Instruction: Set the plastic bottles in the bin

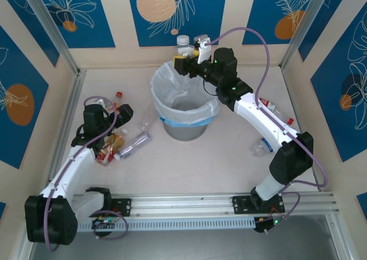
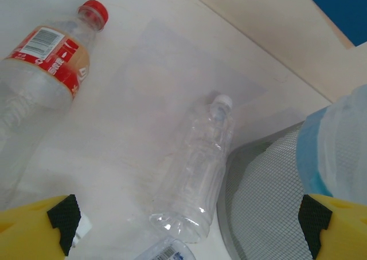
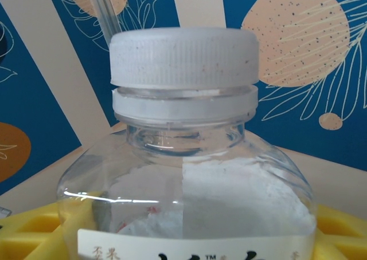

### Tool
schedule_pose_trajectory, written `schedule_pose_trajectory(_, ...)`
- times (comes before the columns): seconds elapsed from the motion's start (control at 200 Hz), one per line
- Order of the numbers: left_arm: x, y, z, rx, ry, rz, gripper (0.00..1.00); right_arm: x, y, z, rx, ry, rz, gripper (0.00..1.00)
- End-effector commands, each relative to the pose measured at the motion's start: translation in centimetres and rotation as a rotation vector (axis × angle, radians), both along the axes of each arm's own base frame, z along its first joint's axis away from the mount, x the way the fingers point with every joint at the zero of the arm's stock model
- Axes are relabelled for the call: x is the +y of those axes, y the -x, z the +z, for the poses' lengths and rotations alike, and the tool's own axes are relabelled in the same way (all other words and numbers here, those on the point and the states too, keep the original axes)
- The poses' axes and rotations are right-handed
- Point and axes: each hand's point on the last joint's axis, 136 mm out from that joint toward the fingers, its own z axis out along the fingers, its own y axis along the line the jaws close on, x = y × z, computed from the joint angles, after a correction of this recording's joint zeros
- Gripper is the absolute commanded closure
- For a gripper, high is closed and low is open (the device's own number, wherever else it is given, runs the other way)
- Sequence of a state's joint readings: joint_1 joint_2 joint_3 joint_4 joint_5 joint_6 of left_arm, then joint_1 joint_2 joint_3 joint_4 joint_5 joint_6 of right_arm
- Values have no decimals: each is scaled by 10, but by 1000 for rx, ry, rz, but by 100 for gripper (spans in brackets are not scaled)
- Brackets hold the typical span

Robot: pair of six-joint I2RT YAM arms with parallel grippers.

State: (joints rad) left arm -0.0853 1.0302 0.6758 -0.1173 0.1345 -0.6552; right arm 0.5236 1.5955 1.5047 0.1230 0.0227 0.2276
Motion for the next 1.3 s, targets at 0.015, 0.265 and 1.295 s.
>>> schedule_pose_trajectory(0.015,4,-2,9,21,-41,6,1,-1,-4,0,-15,-37,-30,94)
schedule_pose_trajectory(0.265,6,-5,3,53,-46,22,1,2,-3,-23,42,-14,-27,58)
schedule_pose_trajectory(1.295,46,-44,-16,244,-390,48,1,-121,67,-20,106,-47,-316,1)
